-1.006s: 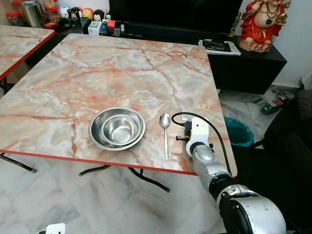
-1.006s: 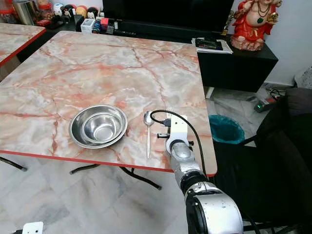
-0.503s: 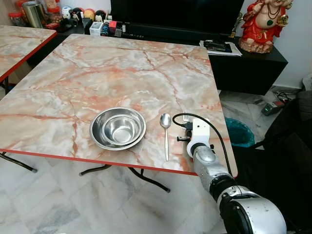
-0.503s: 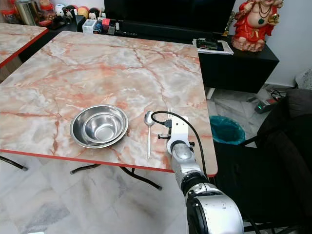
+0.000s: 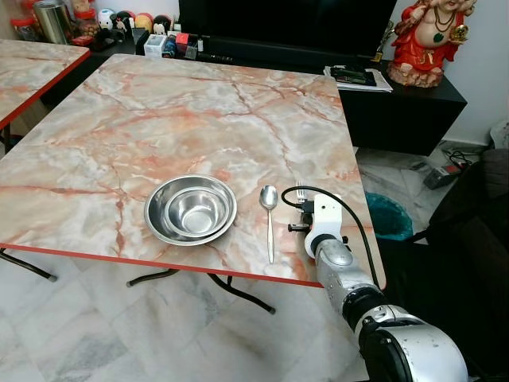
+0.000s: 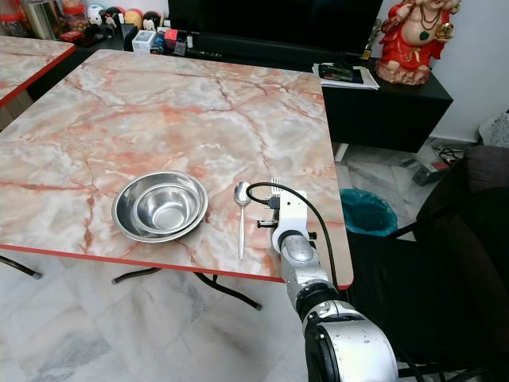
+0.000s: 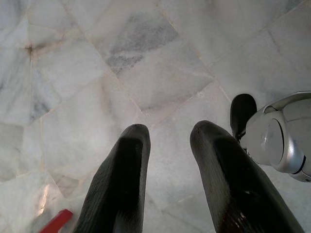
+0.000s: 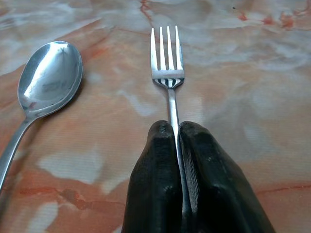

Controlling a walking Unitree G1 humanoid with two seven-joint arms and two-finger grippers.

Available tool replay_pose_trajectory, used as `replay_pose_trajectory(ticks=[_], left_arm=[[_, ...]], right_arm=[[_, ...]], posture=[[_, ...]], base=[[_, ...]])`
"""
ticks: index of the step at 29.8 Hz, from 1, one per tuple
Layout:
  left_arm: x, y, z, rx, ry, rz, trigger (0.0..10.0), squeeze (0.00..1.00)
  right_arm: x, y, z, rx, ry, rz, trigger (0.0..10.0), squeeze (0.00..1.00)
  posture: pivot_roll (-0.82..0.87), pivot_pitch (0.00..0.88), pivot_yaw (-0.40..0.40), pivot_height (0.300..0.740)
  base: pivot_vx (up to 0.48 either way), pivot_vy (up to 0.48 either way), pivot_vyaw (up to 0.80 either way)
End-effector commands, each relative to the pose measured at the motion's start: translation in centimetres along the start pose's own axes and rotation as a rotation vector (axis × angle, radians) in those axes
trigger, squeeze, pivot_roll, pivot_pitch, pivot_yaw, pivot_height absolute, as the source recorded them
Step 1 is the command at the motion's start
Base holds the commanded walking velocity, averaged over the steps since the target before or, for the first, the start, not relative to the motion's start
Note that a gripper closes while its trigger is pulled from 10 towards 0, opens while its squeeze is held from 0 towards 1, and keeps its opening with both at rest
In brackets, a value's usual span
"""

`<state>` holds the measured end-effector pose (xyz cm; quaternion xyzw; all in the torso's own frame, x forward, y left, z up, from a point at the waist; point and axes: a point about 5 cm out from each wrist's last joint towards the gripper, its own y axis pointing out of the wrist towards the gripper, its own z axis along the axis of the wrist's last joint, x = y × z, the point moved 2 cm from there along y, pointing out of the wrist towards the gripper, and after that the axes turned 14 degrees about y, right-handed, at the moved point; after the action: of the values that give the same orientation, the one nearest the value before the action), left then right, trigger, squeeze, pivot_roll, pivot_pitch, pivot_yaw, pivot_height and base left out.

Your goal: Setting the table

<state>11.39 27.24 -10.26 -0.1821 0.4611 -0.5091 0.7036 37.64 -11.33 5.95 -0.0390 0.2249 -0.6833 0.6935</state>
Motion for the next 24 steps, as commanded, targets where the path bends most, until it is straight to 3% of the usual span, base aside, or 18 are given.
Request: replay_pose_trajectory(ticks=[1,18,24], left_arm=[[0.3,-0.2,-0.8,-0.031,-0.004,-0.016,10.0,0.0],[0.7,-0.2,-0.6,-0.042,-0.002,-0.026,10.0,0.0],[0.7,0.0,-0.2,-0.039,0.0,-0.028,10.0,0.0]], right_arm=[[0.8,-0.6,-3.0,-0.121,0.002,-0.025,10.0,1.0],[0.7,-0.4,-2.1,-0.083,0.018,-0.018,10.0,1.0],[0.2,-0.1,-0.6,-0.016,0.038,0.008,10.0,1.0]], posture=[[0.16,0.122,-0.09,0.74],[0.15,0.109,-0.091,0.74],[0.14,0.094,-0.085,0.74]], base=[[0.0,0.0,0.0],[0.0,0.0,0.0],[0.0,0.0,0.0]])
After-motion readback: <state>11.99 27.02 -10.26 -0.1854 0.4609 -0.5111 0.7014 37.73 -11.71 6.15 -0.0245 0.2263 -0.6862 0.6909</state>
